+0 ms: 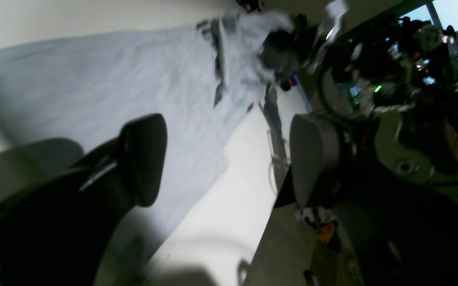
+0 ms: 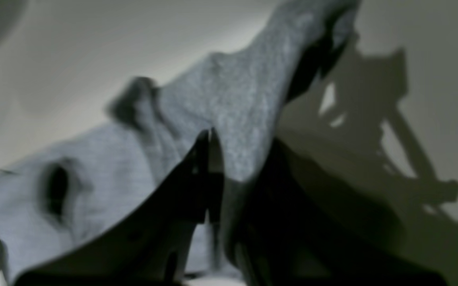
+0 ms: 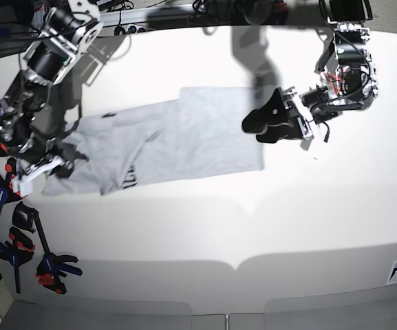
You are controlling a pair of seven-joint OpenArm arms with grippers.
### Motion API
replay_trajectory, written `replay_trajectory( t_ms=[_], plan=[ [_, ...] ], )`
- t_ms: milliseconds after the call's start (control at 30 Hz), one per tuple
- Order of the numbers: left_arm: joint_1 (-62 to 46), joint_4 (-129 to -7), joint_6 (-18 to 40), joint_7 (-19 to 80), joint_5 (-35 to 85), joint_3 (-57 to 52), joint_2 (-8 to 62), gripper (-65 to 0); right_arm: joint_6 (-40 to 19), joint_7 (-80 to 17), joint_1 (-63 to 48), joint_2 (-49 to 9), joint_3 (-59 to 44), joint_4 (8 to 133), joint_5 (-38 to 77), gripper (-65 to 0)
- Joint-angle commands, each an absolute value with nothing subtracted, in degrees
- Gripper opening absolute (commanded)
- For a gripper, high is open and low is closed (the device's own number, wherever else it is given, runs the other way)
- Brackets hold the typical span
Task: Fold the T-shirt properly
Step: 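Lift the collar end with the right gripper and fold it over the hem, then lower the folded bundle with the right gripper and release it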
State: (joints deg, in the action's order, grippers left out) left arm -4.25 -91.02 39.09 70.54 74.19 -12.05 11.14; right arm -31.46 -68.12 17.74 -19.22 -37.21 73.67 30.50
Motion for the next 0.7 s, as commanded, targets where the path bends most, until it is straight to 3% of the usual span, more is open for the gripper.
replay_trajectory(
  t_ms=[0, 300, 667],
  plan=[
    [-3.5, -92.0, 39.5, 69.8, 74.7, -12.2, 11.5, -20.5, -31.7, -69.0, 19.8, -19.8, -37.0, 74.8, 33.7, -65.0],
    [-3.5, -92.0, 39.5, 69.8, 73.6, -12.2, 11.5, -20.5, -32.2, -80.0, 20.8, -17.6, -26.2, 83.0, 45.8, -65.0],
    [-3.5, -92.0, 39.5, 69.7, 72.1, -12.4, 11.4, -20.5, -32.2, -80.0, 20.5, 0.6, -15.4, 88.8, 45.1, -65.0]
  ],
)
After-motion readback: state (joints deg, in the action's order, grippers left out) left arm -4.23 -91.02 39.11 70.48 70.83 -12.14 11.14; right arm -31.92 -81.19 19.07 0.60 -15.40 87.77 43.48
